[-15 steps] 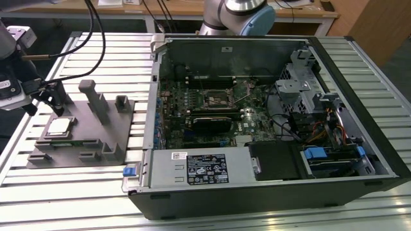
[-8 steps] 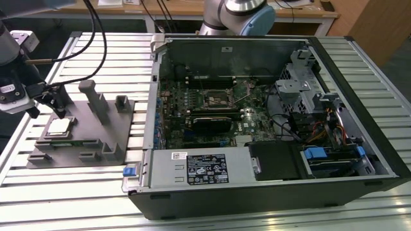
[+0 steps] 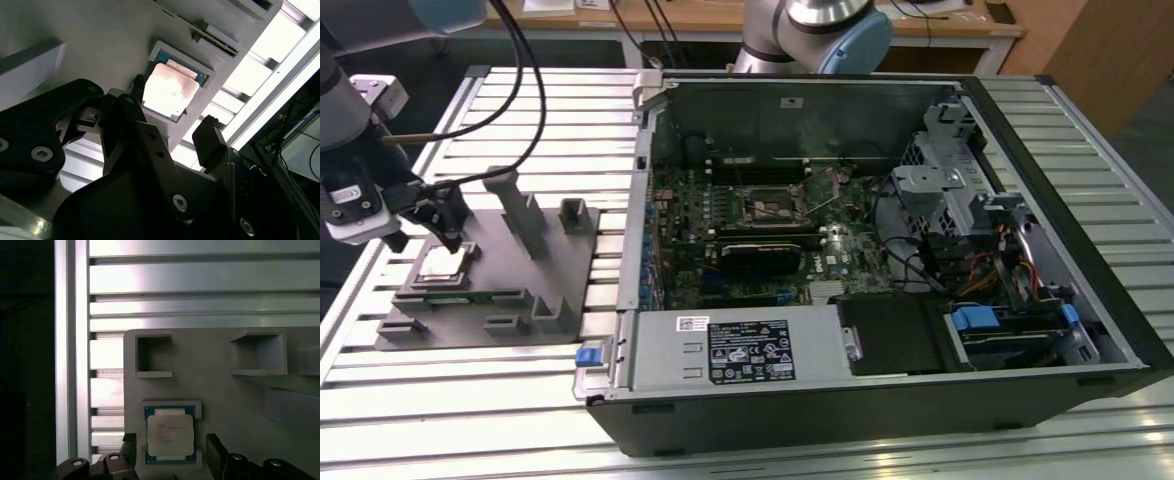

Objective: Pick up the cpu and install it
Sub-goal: 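Pick up the cpu and move it towards the insertion slot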

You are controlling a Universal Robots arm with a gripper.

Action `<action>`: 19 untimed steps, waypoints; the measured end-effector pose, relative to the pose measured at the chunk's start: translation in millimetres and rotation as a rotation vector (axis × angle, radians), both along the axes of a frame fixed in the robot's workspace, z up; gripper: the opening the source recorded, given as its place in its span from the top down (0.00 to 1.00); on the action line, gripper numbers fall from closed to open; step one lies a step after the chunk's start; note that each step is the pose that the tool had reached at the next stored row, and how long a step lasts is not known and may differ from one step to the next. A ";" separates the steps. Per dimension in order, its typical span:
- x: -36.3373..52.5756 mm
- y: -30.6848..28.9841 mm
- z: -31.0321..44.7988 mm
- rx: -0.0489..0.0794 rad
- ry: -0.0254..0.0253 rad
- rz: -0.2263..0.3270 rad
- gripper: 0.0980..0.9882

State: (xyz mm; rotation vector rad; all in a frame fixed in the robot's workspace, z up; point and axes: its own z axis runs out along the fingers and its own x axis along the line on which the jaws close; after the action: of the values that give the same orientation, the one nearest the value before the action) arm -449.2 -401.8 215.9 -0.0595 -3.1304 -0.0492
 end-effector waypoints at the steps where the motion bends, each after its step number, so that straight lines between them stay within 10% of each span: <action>1: 0.1 0.0 -1.2 -0.001 -0.0003 0.003 0.37; 19: 0.4 -0.1 -22.1 -0.007 -0.0016 0.013 0.29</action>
State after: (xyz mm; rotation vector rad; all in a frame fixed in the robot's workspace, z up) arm -448.9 -401.8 193.8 -0.0399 -3.1324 -0.0387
